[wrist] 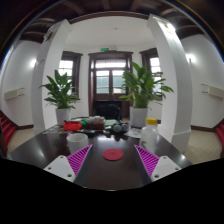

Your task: Pour water

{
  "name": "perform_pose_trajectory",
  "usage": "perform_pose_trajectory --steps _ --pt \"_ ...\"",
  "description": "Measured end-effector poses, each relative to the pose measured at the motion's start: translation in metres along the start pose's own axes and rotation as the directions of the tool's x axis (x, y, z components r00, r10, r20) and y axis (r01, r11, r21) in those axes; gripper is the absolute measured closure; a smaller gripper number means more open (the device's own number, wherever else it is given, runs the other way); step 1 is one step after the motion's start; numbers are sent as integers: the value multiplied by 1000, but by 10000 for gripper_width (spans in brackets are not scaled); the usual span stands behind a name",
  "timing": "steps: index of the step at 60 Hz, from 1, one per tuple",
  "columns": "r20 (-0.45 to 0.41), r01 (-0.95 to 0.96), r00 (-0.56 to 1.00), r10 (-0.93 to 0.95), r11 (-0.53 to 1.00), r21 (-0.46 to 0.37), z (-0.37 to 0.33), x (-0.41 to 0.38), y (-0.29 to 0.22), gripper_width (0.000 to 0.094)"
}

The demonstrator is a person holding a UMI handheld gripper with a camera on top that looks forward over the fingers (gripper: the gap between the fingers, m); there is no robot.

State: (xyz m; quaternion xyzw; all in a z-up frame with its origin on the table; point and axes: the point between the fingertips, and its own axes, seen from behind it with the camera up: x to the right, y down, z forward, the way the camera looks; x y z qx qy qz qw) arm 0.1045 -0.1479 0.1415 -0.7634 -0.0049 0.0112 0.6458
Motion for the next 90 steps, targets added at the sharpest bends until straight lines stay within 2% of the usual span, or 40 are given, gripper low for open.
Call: perform_pose_trajectory --steps 1,4,13,32,40,42,43,47,53,57,60,67,74,82,90 --pt "-8 -3 1000 3 1000 1 -3 20 21 115" --pt "-38 -13 999 13 1000 -3 0 53 33 114" --pt "-125 5 992 -1 1000 29 34 130 29 119" --pt "-130 18 991 -19 1000 -9 127 167 30 123" --pt "-131 46 990 -49 999 -26 149 168 38 277" --pt "-136 46 989 -51 998 -40 150 169 41 280" --pt "-137 47 989 -52 998 -41 151 169 41 331" --pt "-127 44 991 -49 998 -42 154 168 42 367" --pt "-123 51 991 -57 998 -47 151 169 41 480" --pt "-118 75 990 -80 996 -51 152 170 39 527" --pt "-117 96 988 -102 994 -52 153 168 40 529" --pt "-126 193 971 -204 976 -97 153 160 40 529" --pt "-95 394 910 -404 913 -109 151 137 26 529" --pt "-50 670 736 -675 737 -90 153 96 5 528" --pt "-6 829 555 -832 554 -76 160 51 -6 530"
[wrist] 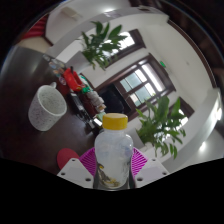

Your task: Pour water

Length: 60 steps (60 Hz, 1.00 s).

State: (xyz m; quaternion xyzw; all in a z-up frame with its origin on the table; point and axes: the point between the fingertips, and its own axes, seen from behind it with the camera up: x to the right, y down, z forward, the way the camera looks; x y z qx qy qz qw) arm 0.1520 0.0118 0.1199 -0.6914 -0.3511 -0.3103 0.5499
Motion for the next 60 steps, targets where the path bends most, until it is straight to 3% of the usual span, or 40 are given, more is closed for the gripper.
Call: perform_pose_trajectory --steps 15,28,36,43,54,60 --pt "-15 428 904 -427 904 18 11 -15 -52 517" --pt "-110 792 609 -785 610 29 15 -28 -88 514" --pt "-107 885 462 -880 465 2 19 -39 -90 515" --pt "-166 937 342 -925 349 -15 21 -39 -103 512" --pt "-139 904 422 -896 427 -6 23 -36 -98 514" --pt "-134 800 596 -792 600 14 22 -26 -93 516"
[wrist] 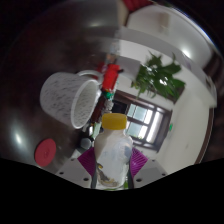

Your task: Pour water

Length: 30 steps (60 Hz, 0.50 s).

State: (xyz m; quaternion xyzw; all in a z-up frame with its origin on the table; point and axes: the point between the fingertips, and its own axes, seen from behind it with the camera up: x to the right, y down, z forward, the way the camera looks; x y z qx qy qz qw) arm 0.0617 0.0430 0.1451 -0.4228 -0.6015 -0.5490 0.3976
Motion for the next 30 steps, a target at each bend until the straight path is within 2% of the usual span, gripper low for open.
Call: perform_pose_trajectory --steps 8,17,23,24,30 --pt "70 -450 890 451 892 -26 -12 5 23 513" --pt "93 -850 519 850 524 -44 -12 1 53 516" --pt "124 -976 198 972 207 -60 -16 -6 69 517" --pt "122 -986 146 982 155 -68 -18 -9 54 516" --pt "200 -989 -116 973 -94 -115 -19 -28 66 515"
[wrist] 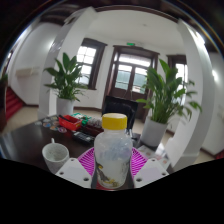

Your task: Pour water

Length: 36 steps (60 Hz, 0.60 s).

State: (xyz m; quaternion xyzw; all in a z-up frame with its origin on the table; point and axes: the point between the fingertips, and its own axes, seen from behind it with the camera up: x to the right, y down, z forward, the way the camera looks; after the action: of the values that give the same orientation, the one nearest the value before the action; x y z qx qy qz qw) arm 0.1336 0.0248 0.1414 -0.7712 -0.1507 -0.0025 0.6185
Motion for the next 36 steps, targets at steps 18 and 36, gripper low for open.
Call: perform_pose_trajectory --steps 18,36 --pt "84 -184 979 183 983 4 16 -20 37 516" --pt "55 -175 983 174 984 12 21 -25 62 506"
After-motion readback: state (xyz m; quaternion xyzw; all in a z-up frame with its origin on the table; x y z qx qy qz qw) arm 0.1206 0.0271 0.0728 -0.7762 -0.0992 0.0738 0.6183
